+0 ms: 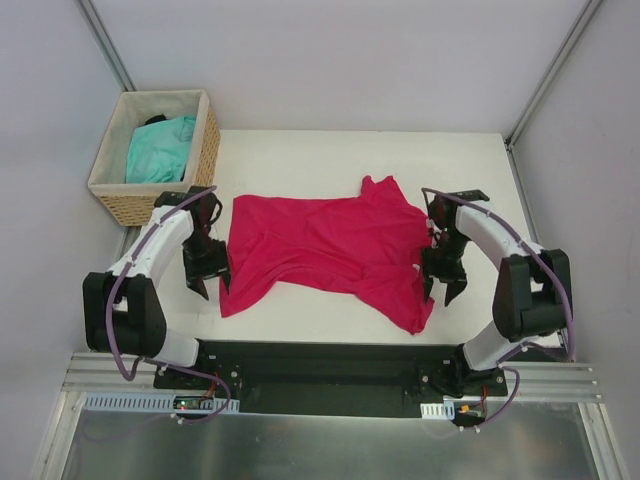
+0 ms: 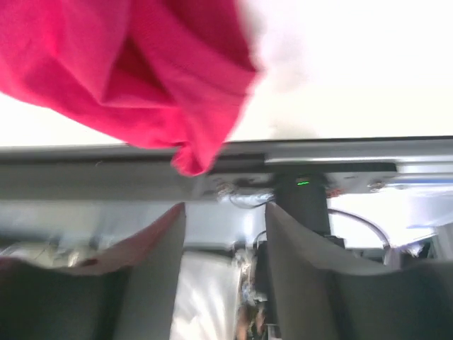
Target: Fold and stack the t-shirts
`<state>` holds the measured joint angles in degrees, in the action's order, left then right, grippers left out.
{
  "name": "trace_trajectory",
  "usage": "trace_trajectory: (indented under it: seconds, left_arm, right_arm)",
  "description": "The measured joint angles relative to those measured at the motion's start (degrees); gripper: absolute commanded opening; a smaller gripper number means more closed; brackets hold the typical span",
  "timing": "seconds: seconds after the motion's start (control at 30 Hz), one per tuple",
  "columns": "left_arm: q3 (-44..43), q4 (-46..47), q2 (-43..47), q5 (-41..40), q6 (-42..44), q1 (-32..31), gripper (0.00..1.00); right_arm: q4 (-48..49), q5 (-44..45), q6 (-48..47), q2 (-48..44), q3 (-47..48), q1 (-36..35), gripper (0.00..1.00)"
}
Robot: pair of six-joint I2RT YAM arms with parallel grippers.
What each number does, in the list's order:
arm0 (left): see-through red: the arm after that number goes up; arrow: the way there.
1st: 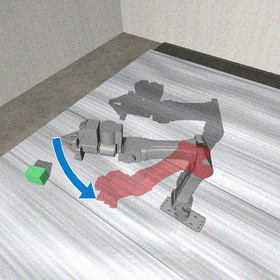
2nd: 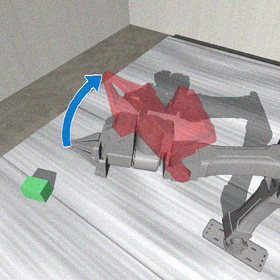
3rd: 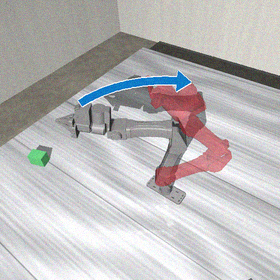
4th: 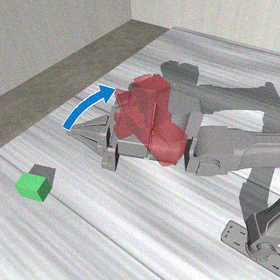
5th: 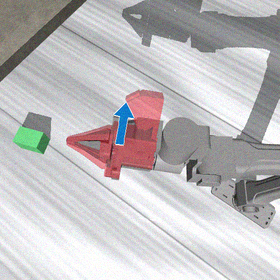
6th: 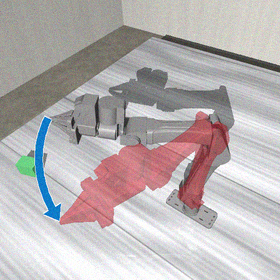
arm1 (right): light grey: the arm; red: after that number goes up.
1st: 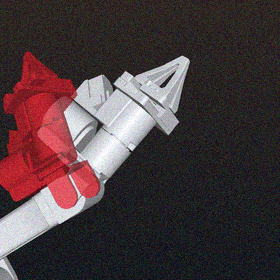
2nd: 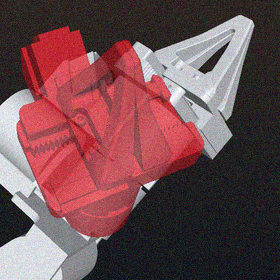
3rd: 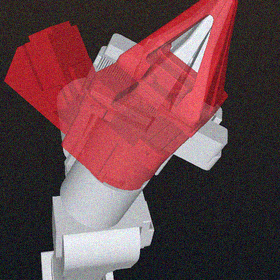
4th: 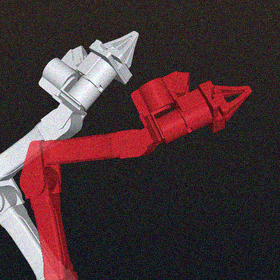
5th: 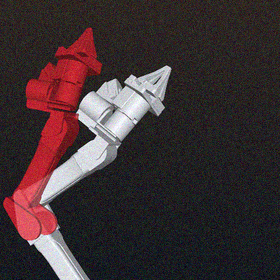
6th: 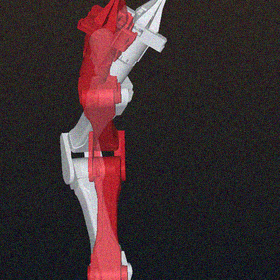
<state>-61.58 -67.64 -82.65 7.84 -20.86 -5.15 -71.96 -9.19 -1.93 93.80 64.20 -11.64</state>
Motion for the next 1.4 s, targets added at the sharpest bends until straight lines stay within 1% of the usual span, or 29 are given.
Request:
trace_trajectory:
  seconds: [0.03,0.07,0.1,0.2,0.3,0.37,0.43,0.53,0.6,0.73,0.87,1.0,1.17,1.27,1.4]
  left_arm:
    - [-0.4,-0.7,0.3,-1.1,-0.2,0.0,0.52]
    - [-1.4,-1.5,0.8,-2.1,-0.5,0.0,0.52]
    - [-2.7,-1.9,1.6,-2.9,-0.7,0.0,0.52]
    - [-8.0,-0.6,4.6,-3.9,-1.2,0.0,0.52]
    - [-12.6,4.8,7.3,-2.9,-1.2,0.0,0.52]
    - [-14.4,8.9,7.0,-1.9,-1.0,0.0,0.49]
    - [-15.9,12.4,4.0,-1.8,-0.6,0.0,0.48]
    - [-18.9,16.9,-4.5,-1.8,0.5,0.0,0.47]
    - [-19.9,20.3,-10.0,-1.9,1.3,0.0,0.46]
    - [-23.8,24.1,-20.0,-1.7,3.8,0.4,0.46]
    - [-31.1,26.5,-27.6,-0.8,4.9,1.2,0.46]
    - [-36.6,27.9,-30.9,-0.3,5.1,1.7,0.47]
    - [-39.4,28.3,-32.3,1.0,5.1,1.9,0.47]
    - [-40.5,27.5,-32.9,1.2,5.1,1.9,0.47]
    - [-41.6,26.2,-33.6,2.2,4.8,1.9,0.47]
  right_arm:
    - [-0.3,2.9,1.2,-1.6,0.5,-0.3,0.67]
    - [-0.6,5.6,2.2,-3.5,1.5,-0.4,0.70]
    - [-0.9,8.1,3.0,-5.8,3.4,-0.4,0.72]
    - [0.9,13.1,4.3,-12.2,12.7,0.6,0.72]
    - [4.4,13.2,4.3,-13.0,18.8,2.6,0.67]
    - [8.0,12.4,4.0,-10.3,19.7,3.8,0.66]
    - [12.0,10.5,3.8,-5.2,19.3,4.6,0.62]
    - [18.1,7.1,3.5,4.2,18.4,5.0,0.62]
    - [20.7,5.1,3.3,8.8,18.4,5.0,0.62]
    - [23.5,2.3,3.0,13.5,20.5,5.0,0.62]
    - [27.1,0.0,3.0,15.9,26.4,5.0,0.62]
    - [29.7,-1.4,2.8,18.8,33.2,5.0,0.60]
    - [31.1,-2.3,1.4,24.3,38.9,5.0,0.59]
    - [31.0,-2.2,0.8,27.0,40.6,4.9,0.57]
    - [30.3,-2.2,0.2,29.0,40.7,4.7,0.55]
